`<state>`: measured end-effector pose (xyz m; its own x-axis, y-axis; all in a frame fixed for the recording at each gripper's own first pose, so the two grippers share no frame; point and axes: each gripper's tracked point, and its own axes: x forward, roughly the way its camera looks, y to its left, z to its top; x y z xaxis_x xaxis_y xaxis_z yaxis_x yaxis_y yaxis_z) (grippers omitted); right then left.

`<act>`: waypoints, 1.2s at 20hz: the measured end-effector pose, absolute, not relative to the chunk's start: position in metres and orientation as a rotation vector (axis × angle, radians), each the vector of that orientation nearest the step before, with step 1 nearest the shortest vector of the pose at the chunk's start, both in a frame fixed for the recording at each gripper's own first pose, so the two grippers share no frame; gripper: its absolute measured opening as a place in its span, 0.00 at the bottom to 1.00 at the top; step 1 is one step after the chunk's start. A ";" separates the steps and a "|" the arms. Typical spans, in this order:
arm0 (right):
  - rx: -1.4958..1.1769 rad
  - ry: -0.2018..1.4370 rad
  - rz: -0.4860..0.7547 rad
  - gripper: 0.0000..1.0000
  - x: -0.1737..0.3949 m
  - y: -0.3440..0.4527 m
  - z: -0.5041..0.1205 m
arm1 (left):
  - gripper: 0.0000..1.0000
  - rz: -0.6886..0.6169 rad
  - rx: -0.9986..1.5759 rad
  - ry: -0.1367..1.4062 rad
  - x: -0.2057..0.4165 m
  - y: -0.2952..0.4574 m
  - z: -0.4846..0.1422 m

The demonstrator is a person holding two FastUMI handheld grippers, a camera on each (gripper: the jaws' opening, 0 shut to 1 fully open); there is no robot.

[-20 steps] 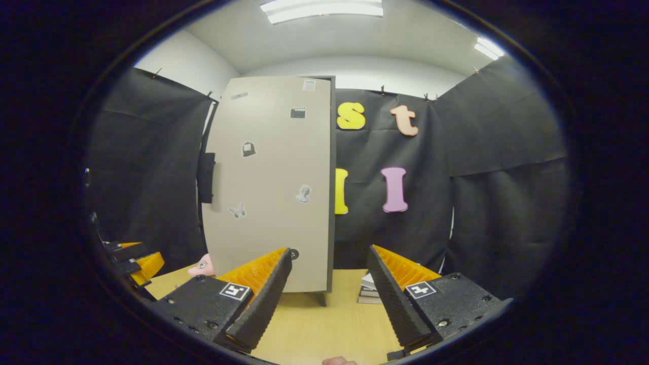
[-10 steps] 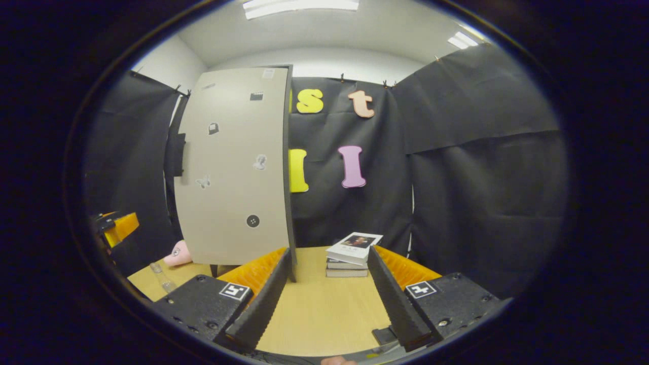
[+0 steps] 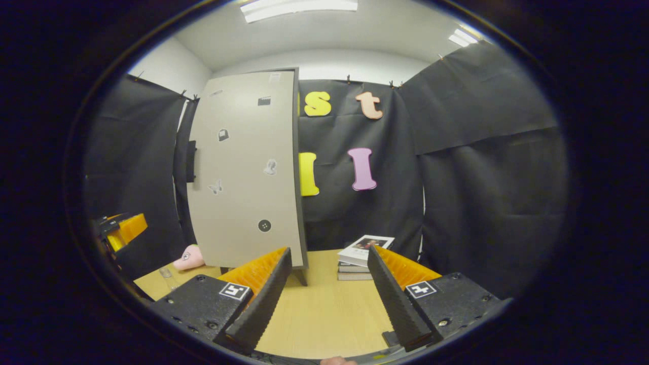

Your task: Open the cabinet door with the right hand, grasp the bottle in the cabinet with the left hand and place it on the coaster, then close the cabinet door with the right hand.

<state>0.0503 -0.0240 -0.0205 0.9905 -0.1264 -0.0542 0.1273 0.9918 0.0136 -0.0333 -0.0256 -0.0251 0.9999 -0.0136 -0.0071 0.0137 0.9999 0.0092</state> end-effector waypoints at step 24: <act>0.023 0.031 -0.109 0.96 0.049 -0.012 -0.006 | 0.94 -0.023 -0.003 0.013 -0.035 -0.024 -0.031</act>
<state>0.0494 -0.0116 -0.0057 0.9936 -0.1086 -0.0319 0.1093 0.9938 0.0216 -0.0353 -0.0236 -0.0310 0.9996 -0.0231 -0.0133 0.0230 0.9997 -0.0032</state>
